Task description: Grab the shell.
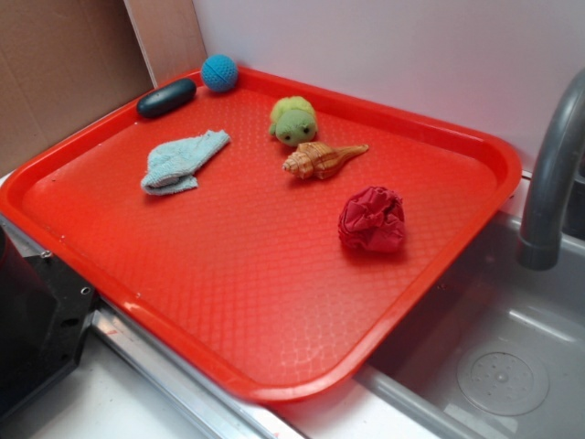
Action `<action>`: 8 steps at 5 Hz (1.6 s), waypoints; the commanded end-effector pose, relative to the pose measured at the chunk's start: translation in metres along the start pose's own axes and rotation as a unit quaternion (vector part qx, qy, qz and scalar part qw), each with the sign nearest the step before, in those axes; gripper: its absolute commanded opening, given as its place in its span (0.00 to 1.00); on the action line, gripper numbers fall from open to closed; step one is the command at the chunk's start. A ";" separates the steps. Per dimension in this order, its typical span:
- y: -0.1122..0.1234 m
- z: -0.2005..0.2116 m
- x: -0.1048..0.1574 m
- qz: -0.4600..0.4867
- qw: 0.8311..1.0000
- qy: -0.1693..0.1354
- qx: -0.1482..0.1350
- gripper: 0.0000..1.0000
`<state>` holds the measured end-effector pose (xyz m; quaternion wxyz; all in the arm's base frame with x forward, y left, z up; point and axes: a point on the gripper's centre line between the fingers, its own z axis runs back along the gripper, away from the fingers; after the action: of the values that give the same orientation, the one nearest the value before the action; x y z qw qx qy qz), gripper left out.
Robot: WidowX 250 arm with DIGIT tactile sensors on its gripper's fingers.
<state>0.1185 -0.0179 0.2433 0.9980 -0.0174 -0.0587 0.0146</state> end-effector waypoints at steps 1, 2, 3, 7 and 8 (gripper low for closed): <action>0.000 0.000 0.000 0.000 1.000 0.000 0.000 1.00; 0.006 -0.053 0.028 -0.033 0.999 -0.010 -0.019 1.00; -0.012 -0.092 0.074 -0.037 0.998 -0.044 -0.027 1.00; -0.026 -0.203 0.142 -0.129 0.991 0.019 0.024 1.00; -0.029 -0.217 0.145 -0.138 0.990 0.027 0.031 1.00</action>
<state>0.2799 -0.0447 0.0342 0.9927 0.0228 -0.0058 -0.1183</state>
